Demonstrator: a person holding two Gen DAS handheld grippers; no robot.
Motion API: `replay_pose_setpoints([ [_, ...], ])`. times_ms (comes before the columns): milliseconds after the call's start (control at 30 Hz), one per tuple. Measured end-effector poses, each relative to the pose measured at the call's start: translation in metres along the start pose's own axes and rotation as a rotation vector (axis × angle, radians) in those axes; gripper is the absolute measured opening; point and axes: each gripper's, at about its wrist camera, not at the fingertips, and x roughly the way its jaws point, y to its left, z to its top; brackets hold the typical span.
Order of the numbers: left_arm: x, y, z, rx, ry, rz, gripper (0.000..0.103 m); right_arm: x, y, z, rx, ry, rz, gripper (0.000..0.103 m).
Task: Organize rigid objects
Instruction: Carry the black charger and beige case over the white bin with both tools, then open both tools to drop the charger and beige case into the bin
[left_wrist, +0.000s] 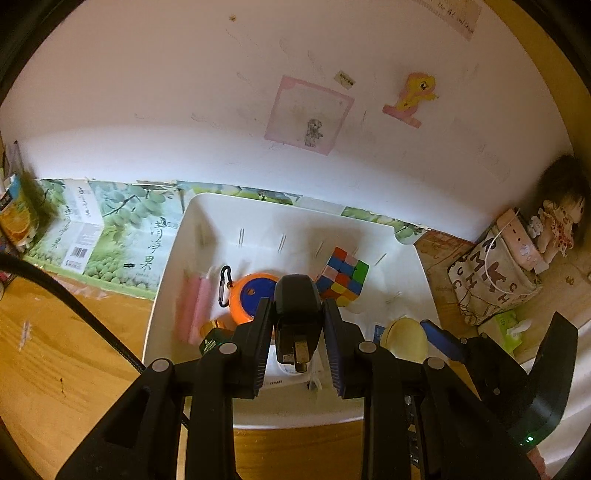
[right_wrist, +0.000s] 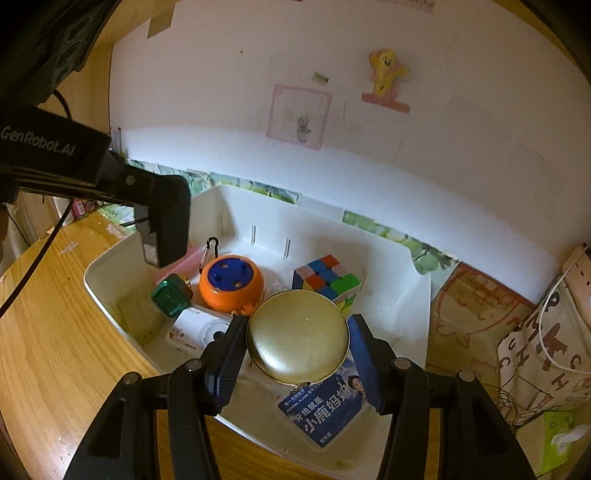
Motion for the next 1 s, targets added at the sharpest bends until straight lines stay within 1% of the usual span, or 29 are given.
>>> replay_pose_setpoints([
  [133, 0.013, 0.001, 0.001, 0.007, 0.023, 0.004, 0.029, 0.009, -0.001, -0.001, 0.018, 0.027, 0.013, 0.056],
  [200, 0.017, 0.001, 0.001, 0.005, 0.037, 0.014, 0.030, 0.012, -0.002, -0.001, 0.032, 0.038, 0.020, 0.060],
  [267, 0.017, 0.001, 0.002, 0.007, 0.036, 0.027, 0.030, 0.013, -0.004, 0.000, 0.051, 0.038, 0.032, 0.071],
  [300, 0.016, 0.001, 0.002, 0.006, 0.035, 0.032, 0.032, 0.012, -0.005, 0.000, 0.065, 0.041, 0.044, 0.072],
  [333, 0.016, 0.001, 0.003, 0.004, 0.036, 0.035, 0.036, 0.012, -0.006, 0.000, 0.074, 0.044, 0.053, 0.072],
  [400, 0.011, 0.001, 0.003, -0.004, 0.033, 0.049, 0.037, 0.010, -0.008, 0.002, 0.092, 0.047, 0.066, 0.073],
  [467, 0.004, 0.000, 0.001, -0.013, 0.035, 0.063, 0.044, 0.004, -0.008, 0.003, 0.094, 0.042, 0.061, 0.078],
  [500, 0.001, 0.000, -0.001, -0.018, 0.037, 0.070, 0.056, 0.001, -0.008, 0.004, 0.090, 0.037, 0.054, 0.079],
  [533, -0.004, 0.000, -0.003, -0.025, 0.033, 0.080, 0.064, -0.005, -0.008, 0.005, 0.086, 0.027, 0.041, 0.080],
  [600, -0.016, -0.001, -0.011, -0.033, 0.024, 0.090, 0.069, -0.016, -0.009, 0.006, 0.087, 0.014, 0.029, 0.081],
  [700, -0.035, -0.004, -0.028, -0.040, 0.028, 0.095, 0.080, -0.036, -0.012, 0.006, 0.104, 0.000, 0.013, 0.082],
  [733, -0.040, -0.005, -0.032, -0.043, 0.026, 0.100, 0.082, -0.045, -0.014, 0.005, 0.118, -0.006, 0.012, 0.084],
  [767, -0.046, -0.005, -0.041, -0.048, 0.029, 0.110, 0.083, -0.051, -0.016, 0.004, 0.132, -0.009, 0.012, 0.086],
  [800, -0.051, -0.005, -0.050, -0.054, 0.038, 0.115, 0.085, -0.057, -0.018, 0.002, 0.147, -0.011, 0.014, 0.087],
  [867, -0.061, -0.005, -0.065, -0.068, 0.049, 0.118, 0.085, -0.071, -0.022, -0.005, 0.187, -0.012, 0.021, 0.087],
  [1000, -0.083, -0.003, -0.096, -0.095, 0.055, 0.133, 0.085, -0.094, -0.023, -0.027, 0.248, 0.025, 0.043, 0.087],
])
